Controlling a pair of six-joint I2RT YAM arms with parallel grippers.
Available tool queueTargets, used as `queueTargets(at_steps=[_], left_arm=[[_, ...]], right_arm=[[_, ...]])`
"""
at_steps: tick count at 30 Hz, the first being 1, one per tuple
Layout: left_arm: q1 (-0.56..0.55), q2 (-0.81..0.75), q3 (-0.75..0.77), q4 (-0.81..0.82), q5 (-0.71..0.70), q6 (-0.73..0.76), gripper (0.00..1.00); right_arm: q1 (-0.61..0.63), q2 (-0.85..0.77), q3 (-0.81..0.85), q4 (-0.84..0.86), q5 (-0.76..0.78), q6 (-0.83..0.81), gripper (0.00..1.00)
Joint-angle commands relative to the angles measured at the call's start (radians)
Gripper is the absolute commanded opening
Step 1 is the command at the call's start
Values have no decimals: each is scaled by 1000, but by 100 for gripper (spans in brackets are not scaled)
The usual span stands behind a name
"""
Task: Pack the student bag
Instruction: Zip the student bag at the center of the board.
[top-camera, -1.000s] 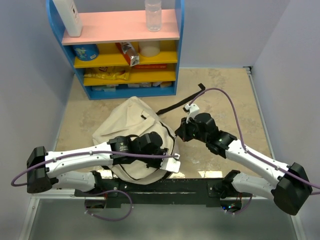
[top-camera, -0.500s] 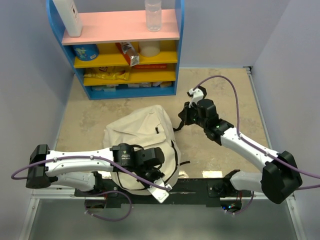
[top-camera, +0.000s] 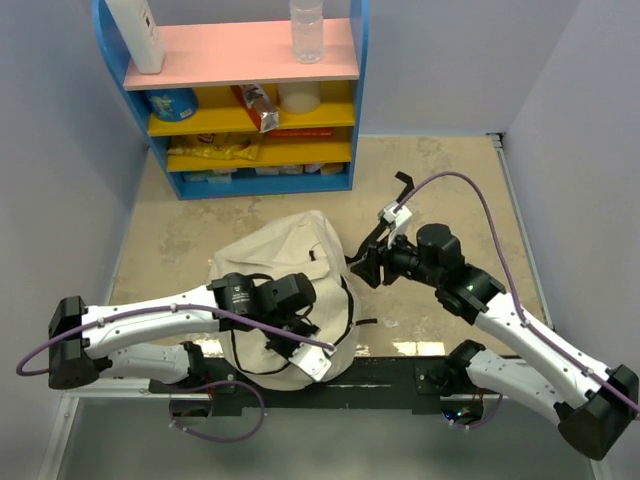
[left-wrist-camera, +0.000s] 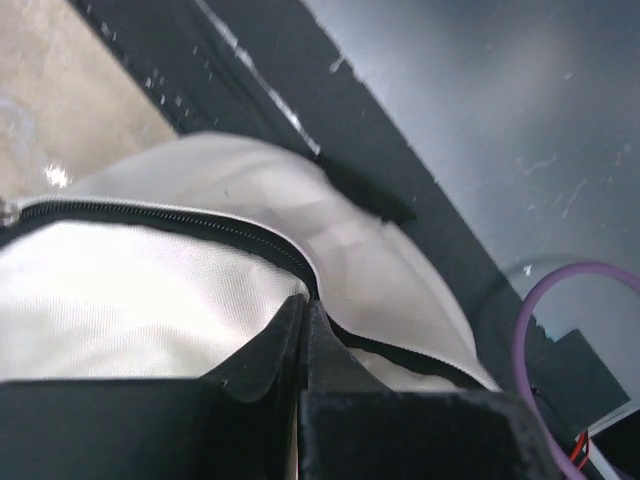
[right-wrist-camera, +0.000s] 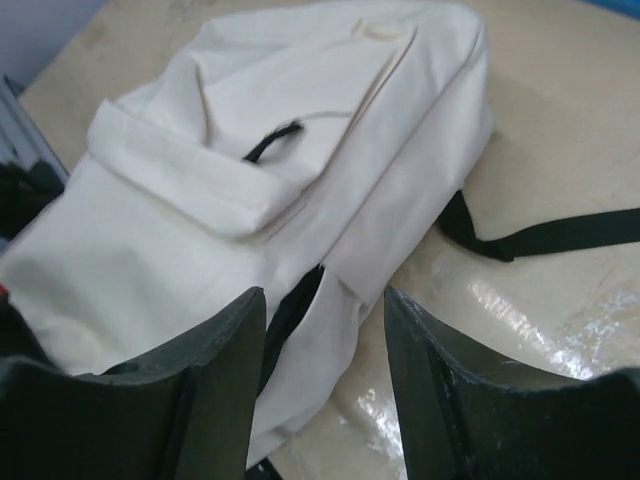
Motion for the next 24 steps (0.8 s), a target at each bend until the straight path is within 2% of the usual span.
queueTargets(at_steps=[1, 3, 4, 6, 10, 15, 18, 20, 22, 24], left_arm=[[83, -106, -64, -156, -137, 93, 0], [140, -155, -103, -167, -246, 164, 0], [227, -202, -130, -163, -263, 188, 0], [312, -230, -147, -187, -250, 285, 0], [430, -218, -154, -170, -259, 327, 0], [433, -166, -95, -137, -196, 309, 0], [433, -120, 0, -185, -95, 285, 0], [430, -94, 75, -219, 3, 265, 7], [406, -77, 144, -268, 55, 225, 17], [345, -66, 200, -304, 121, 171, 22]], right_arm=[[111, 60, 67, -119, 25, -106, 54], [159, 77, 95, -133, 46, -172, 54], [168, 85, 98, -128, 50, -192, 54], [171, 105, 110, -116, 47, -246, 54], [174, 177, 164, -139, -8, -344, 55], [183, 232, 216, -154, -37, -376, 55], [194, 208, 231, -176, -114, -367, 56], [211, 188, 221, -196, -134, -367, 56], [249, 165, 216, -220, -141, -369, 56], [286, 156, 214, -249, -140, -373, 57]])
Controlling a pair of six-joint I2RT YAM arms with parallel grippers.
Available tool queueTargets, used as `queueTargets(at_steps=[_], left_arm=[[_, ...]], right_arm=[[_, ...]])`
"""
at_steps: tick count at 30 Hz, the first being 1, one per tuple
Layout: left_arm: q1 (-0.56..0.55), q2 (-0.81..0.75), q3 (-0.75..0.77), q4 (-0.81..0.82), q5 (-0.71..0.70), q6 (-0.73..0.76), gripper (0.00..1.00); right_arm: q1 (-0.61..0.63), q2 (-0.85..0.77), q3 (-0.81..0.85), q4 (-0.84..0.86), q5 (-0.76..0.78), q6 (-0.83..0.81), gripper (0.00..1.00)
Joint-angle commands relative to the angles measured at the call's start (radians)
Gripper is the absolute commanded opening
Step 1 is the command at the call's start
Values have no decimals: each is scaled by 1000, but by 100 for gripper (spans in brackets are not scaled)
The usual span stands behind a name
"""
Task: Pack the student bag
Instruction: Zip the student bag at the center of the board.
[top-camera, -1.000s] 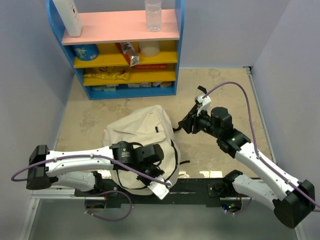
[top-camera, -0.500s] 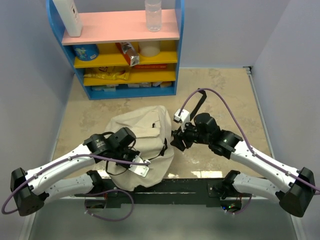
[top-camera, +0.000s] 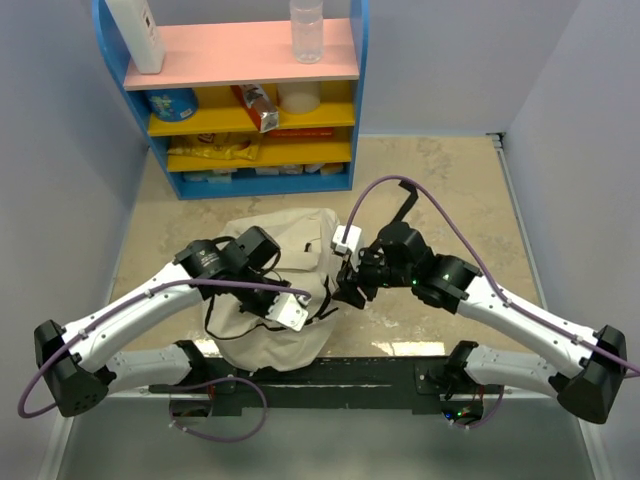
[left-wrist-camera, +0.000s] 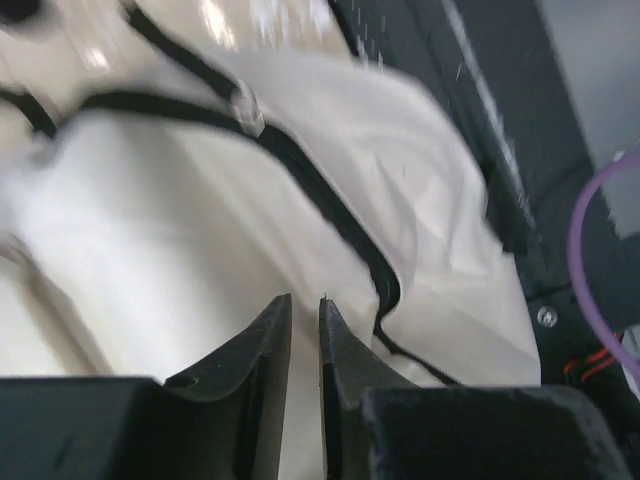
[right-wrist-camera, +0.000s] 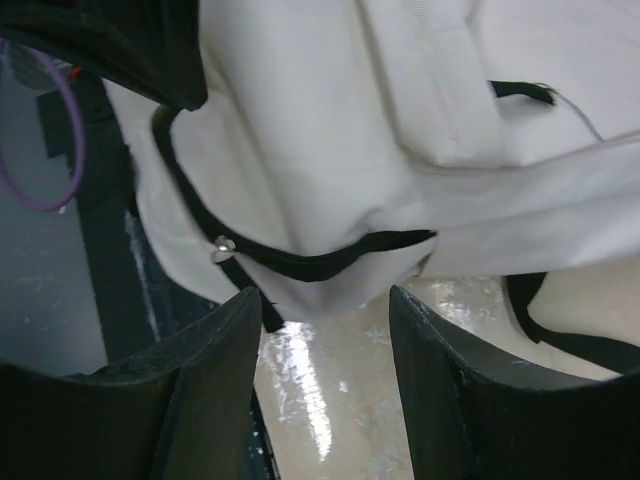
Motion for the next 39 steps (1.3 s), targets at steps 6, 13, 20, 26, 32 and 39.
queueTargets(at_steps=[6, 13, 20, 26, 32, 39], left_arm=[[-188, 21, 174, -23, 244, -199, 23], [-129, -45, 113, 42, 184, -262, 16], [-50, -171, 28, 178, 120, -371, 21], [-27, -240, -32, 232, 88, -423, 41], [-25, -229, -52, 246, 83, -426, 49], [-27, -229, -85, 289, 106, -434, 57]], right_arm=[[96, -39, 59, -134, -99, -60, 57], [97, 36, 68, -168, -79, -101, 58], [105, 101, 77, -152, -99, -136, 58], [108, 115, 54, -116, -111, -140, 56], [122, 135, 43, -80, -137, -126, 52], [134, 168, 49, -80, -140, -118, 41]])
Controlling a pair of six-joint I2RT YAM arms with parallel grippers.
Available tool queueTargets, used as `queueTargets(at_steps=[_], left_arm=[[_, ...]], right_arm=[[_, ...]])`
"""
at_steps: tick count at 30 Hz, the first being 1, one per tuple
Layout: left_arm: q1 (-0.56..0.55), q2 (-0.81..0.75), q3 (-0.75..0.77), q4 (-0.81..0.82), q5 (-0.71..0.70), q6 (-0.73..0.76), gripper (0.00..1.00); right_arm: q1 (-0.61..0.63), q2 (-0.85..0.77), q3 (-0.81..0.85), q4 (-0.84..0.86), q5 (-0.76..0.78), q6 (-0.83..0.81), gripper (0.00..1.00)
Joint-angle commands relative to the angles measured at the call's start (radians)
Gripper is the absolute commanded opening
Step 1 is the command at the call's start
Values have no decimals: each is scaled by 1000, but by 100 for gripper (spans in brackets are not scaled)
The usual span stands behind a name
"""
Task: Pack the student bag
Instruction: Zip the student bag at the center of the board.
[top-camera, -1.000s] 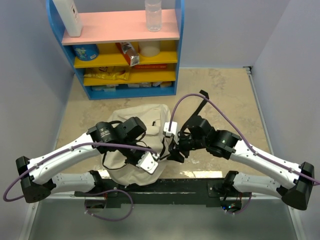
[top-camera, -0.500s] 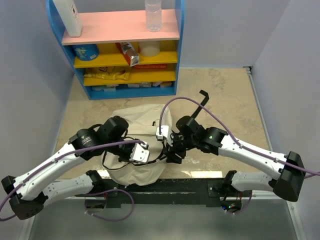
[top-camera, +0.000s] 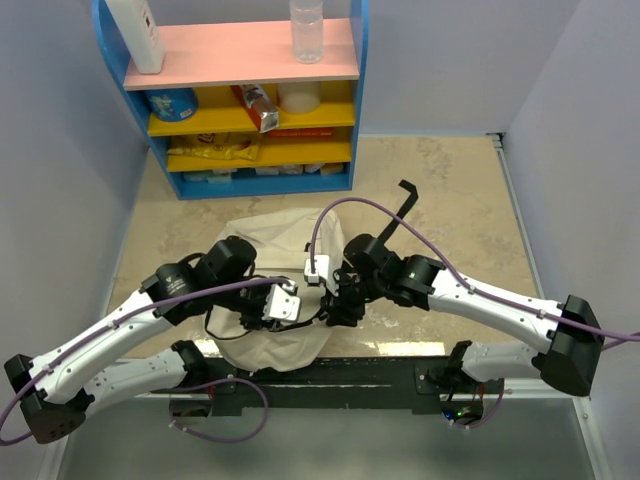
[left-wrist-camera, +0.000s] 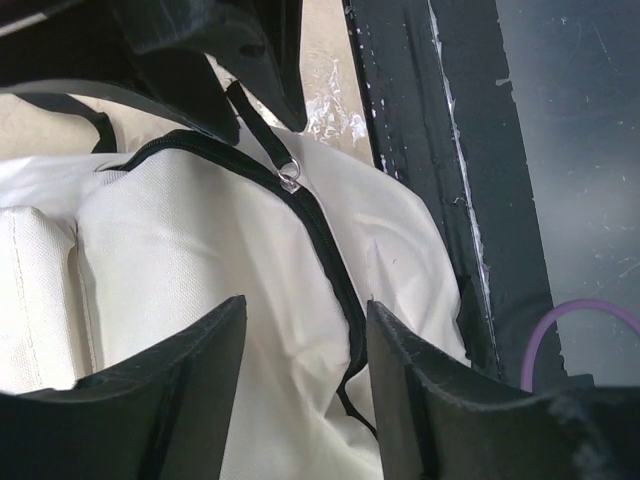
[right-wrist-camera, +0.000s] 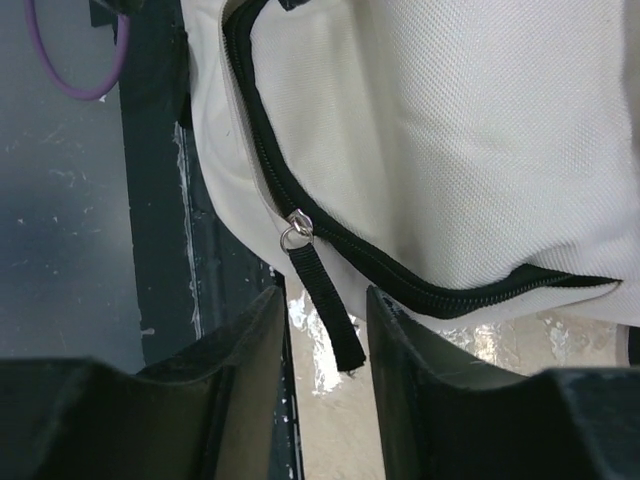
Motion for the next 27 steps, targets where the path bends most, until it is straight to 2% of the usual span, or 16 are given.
queueTargets(at_steps=[1, 4, 9, 12, 16, 22, 27], left_arm=[[4, 2, -8, 55, 32, -21, 58], [3, 17, -9, 61, 63, 1, 61], [-51, 70, -3, 67, 52, 11, 72], [-100, 86, -21, 91, 22, -12, 76], [-155, 109, -70, 172, -72, -56, 78], [-207, 119, -127, 257, -236, -140, 69], [-207, 113, -170, 315, -321, -179, 55]], right_arm=[[6, 6, 18, 24, -28, 6, 33], [7, 4, 15, 30, -2, 26, 20], [6, 17, 22, 19, 16, 46, 6], [6, 11, 21, 21, 27, 73, 0], [6, -20, 3, 31, 18, 112, 0], [6, -63, -14, 48, 24, 152, 0], [6, -65, -10, 45, 15, 164, 0]])
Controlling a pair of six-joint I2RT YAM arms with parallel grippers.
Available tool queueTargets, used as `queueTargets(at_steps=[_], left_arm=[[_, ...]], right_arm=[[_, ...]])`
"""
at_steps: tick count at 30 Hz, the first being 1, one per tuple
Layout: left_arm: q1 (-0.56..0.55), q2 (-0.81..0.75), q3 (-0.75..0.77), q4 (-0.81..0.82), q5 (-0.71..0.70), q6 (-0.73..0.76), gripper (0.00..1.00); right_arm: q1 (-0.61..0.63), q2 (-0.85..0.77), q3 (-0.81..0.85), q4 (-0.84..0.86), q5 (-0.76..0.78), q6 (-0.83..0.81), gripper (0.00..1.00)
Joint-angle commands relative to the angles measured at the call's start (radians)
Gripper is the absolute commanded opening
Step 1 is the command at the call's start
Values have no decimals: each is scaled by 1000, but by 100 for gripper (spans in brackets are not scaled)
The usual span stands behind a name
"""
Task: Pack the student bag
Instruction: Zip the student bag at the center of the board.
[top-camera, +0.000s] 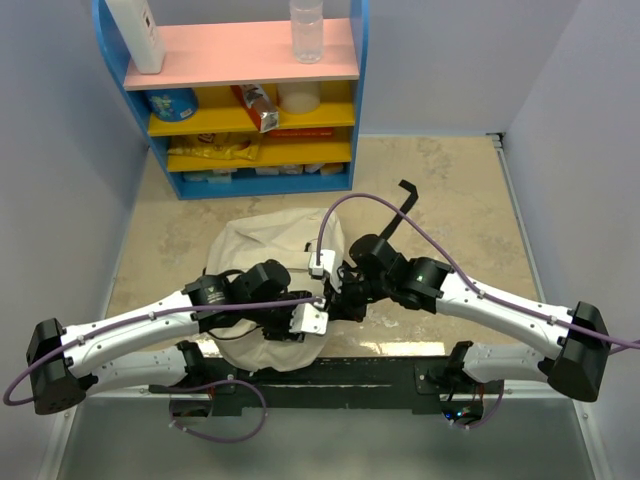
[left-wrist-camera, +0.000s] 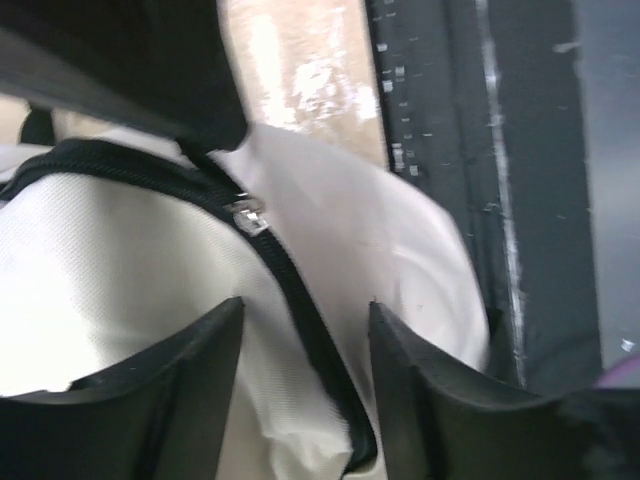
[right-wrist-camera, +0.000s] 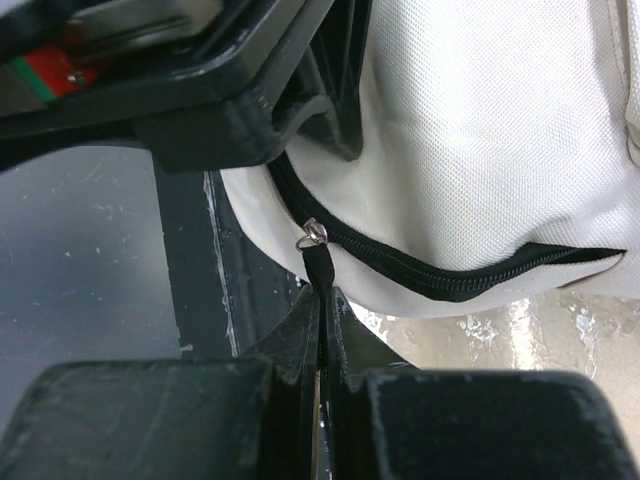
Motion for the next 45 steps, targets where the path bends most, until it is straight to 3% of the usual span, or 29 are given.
queueTargets(at_steps=[1, 3, 4, 5, 7, 15, 21, 30, 35, 38, 39, 41, 44, 45], left_arm=[[-5, -9, -27, 102, -121, -57, 48], [-6, -5, -24, 102, -116, -51, 38], [-6, -3, -21, 104, -109, -51, 21], [-6, -2, -18, 104, -102, -48, 10], [-5, 0, -4, 98, -86, -45, 0], [-5, -3, 77, 34, 9, -31, 0], [-3, -6, 189, -38, 144, -13, 0], [-12, -39, 129, -109, 271, 73, 0], [-26, -51, 93, -128, 257, 136, 4], [-26, -51, 77, -44, 108, 138, 3], [-26, -49, 71, -8, -31, 115, 9], [-28, -34, 70, 64, -135, 105, 18], [-28, 1, 109, 69, -137, 110, 38], [-29, 10, 132, 63, -107, 98, 53]], right_arm=[[1, -19, -3, 28, 0, 33, 0], [1, -16, -5, 23, -1, 36, 0], [1, -15, -6, 23, -3, 38, 0], [1, -16, -8, 23, -1, 41, 0], [-1, -12, -6, 22, 20, 52, 0], [-26, 8, 21, -15, 115, 119, 0], [-149, 102, 62, -41, 158, 152, 0], [-311, 183, 121, -55, 183, 119, 0], [-312, 186, 150, -79, 188, 124, 0], [-309, 137, 144, -87, 77, 139, 0], [-306, 116, 136, -75, 75, 159, 0], [-305, 47, 100, -50, 57, 225, 0], [-256, -11, 46, -6, 23, 314, 0], [-231, -19, 31, 17, 23, 335, 0]])
